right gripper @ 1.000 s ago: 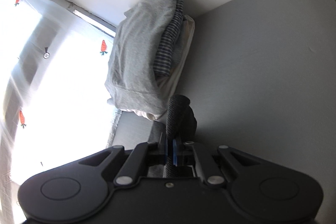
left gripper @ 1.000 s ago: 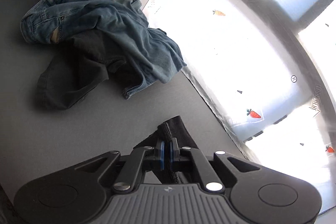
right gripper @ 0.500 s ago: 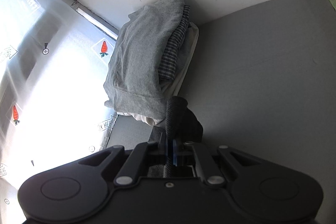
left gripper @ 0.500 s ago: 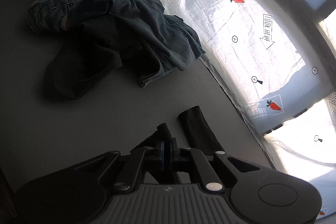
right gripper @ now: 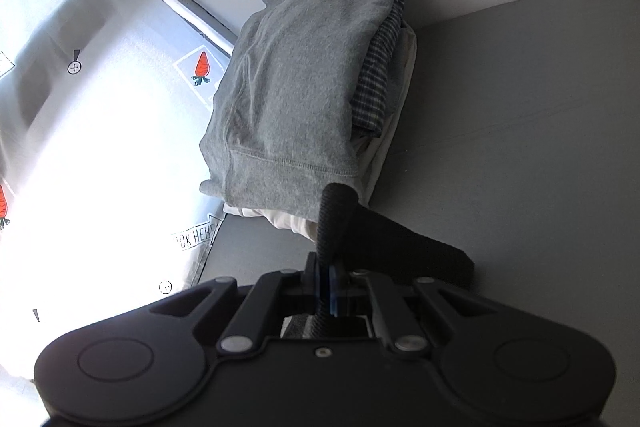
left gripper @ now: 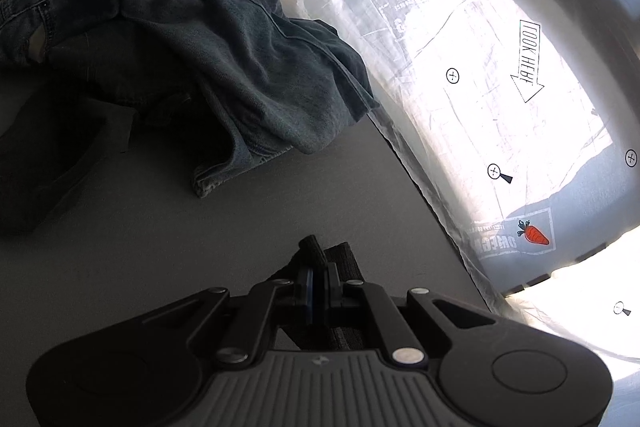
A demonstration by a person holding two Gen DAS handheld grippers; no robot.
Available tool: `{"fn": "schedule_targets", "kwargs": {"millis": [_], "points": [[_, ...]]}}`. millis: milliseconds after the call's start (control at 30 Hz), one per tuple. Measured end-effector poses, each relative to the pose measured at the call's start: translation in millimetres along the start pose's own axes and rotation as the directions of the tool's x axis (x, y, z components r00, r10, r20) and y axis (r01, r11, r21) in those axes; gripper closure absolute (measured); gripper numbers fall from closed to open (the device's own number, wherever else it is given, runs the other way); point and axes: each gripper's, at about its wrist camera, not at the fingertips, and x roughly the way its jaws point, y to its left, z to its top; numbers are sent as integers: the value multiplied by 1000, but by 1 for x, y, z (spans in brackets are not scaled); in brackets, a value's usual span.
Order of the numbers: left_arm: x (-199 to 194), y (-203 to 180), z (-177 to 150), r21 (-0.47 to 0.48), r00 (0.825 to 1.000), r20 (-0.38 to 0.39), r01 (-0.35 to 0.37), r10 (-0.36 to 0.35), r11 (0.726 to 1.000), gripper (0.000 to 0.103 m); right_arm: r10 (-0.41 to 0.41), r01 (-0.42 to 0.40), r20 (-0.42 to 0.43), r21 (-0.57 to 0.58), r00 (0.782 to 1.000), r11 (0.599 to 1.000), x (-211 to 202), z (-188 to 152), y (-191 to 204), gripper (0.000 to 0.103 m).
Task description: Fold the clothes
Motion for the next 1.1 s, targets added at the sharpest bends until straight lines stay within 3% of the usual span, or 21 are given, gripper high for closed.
{"fn": "schedule_targets", "kwargs": {"millis": [167, 433, 600, 667, 800, 933, 1100], "points": [[53, -14, 1, -19, 999, -28, -38, 38, 999, 98, -56, 54, -49, -41, 997, 998, 45, -9, 17, 98], [131, -42, -7, 86, 988, -72, -128, 134, 988, 95, -135, 122, -129, -105, 982, 987, 110, -17, 27, 97], [132, -49, -10, 107, 990, -62, -122, 129, 987, 85, -155, 120, -135, -236, 979, 964, 110, -22, 40, 80], [121, -49, -12, 123, 993, -44, -104, 110, 987, 80, -162, 113, -108, -361, 981, 926, 100, -26, 53, 69], [94, -51, -21, 165, 996, -22, -81, 86, 983, 72, -156, 87, -68, -589, 985, 803, 74, -45, 74, 67], [77, -54, -41, 202, 997, -53, -43, 54, 978, 67, -97, -49, -168, -699, 981, 713, 53, -80, 80, 69], [69, -59, -76, 276, 992, -115, -21, 54, 961, 63, -113, -155, -270, -796, 956, 586, 39, -142, 81, 73]]}}
